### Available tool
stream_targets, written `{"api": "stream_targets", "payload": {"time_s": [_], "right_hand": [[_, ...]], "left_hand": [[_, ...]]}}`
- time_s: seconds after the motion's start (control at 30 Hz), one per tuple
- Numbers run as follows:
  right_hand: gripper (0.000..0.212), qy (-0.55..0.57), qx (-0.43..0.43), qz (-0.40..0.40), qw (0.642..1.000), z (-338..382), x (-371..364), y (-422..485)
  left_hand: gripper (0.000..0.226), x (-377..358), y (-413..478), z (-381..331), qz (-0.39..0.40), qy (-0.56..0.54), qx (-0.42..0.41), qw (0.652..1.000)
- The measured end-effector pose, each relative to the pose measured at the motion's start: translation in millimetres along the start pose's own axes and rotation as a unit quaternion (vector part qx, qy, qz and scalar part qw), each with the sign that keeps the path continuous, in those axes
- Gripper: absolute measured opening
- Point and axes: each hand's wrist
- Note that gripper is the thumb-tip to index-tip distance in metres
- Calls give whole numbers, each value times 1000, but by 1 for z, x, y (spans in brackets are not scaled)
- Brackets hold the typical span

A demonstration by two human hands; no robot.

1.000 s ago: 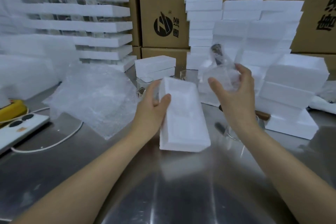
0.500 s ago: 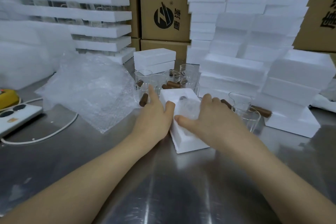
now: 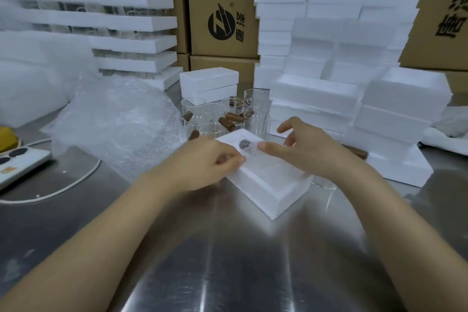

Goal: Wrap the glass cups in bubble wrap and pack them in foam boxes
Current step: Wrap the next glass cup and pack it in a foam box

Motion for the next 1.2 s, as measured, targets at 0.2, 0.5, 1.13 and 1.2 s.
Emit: {"api": "stream_targets", "payload": {"time_s": [0.2, 0.5, 1.13, 1.2], "right_hand": [[13, 61, 78, -200, 975, -1, 4, 2], [14, 18, 128, -191, 973, -8, 8, 2], [54, -125, 147, -237, 952, -15, -4, 19], [60, -170, 110, -214, 956, -17, 4, 36]], "left_hand": [[27, 20, -1, 10, -8, -11, -50, 999], [53, 11, 1, 6, -78, 131, -11, 988], [56, -16, 15, 13, -89, 37, -33, 995], [55, -18, 18, 12, -89, 38, -34, 995]]}}
Point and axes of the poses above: each hand's wrist, its own y-axis towards the middle knuckle, its own x-axis out of the back of the hand, z = x × y, and after that the axes turned 12 degrees about x, right-handed
